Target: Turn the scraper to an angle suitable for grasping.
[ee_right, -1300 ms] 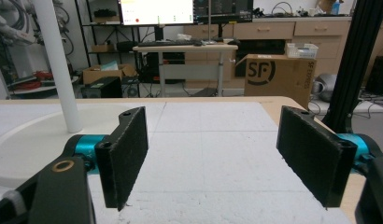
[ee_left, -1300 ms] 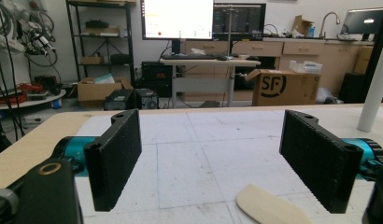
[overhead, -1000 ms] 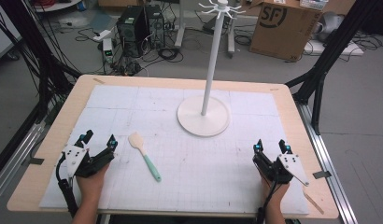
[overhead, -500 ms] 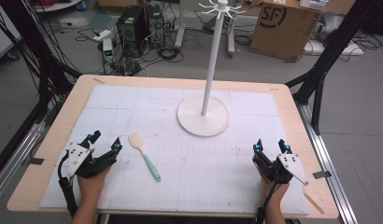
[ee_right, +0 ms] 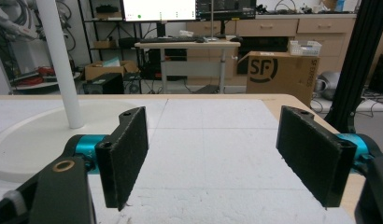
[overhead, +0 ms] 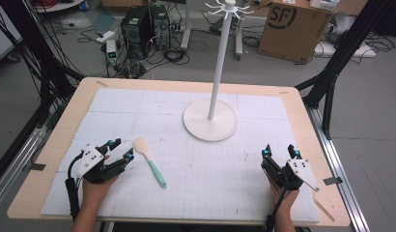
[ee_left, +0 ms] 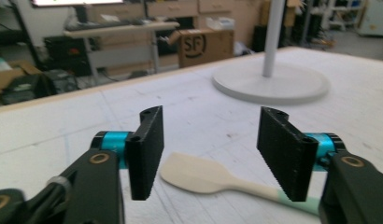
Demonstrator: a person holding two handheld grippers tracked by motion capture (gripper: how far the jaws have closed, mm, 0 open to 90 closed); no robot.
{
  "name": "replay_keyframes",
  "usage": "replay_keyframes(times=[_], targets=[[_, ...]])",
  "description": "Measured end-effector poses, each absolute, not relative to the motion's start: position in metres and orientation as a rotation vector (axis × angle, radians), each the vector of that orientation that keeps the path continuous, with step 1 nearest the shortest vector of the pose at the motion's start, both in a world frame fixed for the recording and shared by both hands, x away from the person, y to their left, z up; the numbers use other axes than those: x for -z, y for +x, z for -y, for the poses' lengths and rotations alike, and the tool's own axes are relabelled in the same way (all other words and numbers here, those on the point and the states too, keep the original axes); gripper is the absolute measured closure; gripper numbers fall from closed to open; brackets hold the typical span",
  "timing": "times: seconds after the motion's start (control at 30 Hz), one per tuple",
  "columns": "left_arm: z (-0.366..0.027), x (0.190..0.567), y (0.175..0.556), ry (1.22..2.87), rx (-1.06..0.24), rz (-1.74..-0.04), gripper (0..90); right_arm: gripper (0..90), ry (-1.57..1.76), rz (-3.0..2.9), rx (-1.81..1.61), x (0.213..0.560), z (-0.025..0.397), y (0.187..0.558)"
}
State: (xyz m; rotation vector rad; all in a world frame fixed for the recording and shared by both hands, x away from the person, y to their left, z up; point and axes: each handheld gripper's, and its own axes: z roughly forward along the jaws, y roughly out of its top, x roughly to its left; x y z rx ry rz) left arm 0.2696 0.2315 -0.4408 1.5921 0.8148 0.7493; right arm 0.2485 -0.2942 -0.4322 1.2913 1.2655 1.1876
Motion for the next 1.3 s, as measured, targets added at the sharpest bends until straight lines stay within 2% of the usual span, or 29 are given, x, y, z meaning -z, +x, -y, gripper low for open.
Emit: replay_keyframes(times=[0.3,0.4,0.53,0.6,1.03,1.3], targets=[[-0.227,0.441,0.274,1.69,-0.655,-0.791,53.1,24.2,1.295,-1.271,-1.193,0.432,0.294,0.249],[-0.223,0.44,0.275,1.759,-0.591,-0.741,61.7,24.3,1.295,-1.275,-1.192,0.432,0.293,0.249],[-0.219,0.44,0.274,1.822,-0.534,-0.664,80.9,24.6,1.297,-1.268,-1.187,0.432,0.293,0.249],[-0.219,0.44,0.274,1.856,-0.506,-0.643,85.6,24.6,1.295,-1.266,-1.186,0.432,0.294,0.249],[-0.206,0.439,0.276,2.051,-0.347,-0.558,89.8,24.6,1.29,-1.274,-1.178,0.432,0.294,0.25],[-0.204,0.441,0.279,2.069,-0.268,-0.548,89.8,24.6,1.291,-1.281,-1.18,0.432,0.293,0.25]])
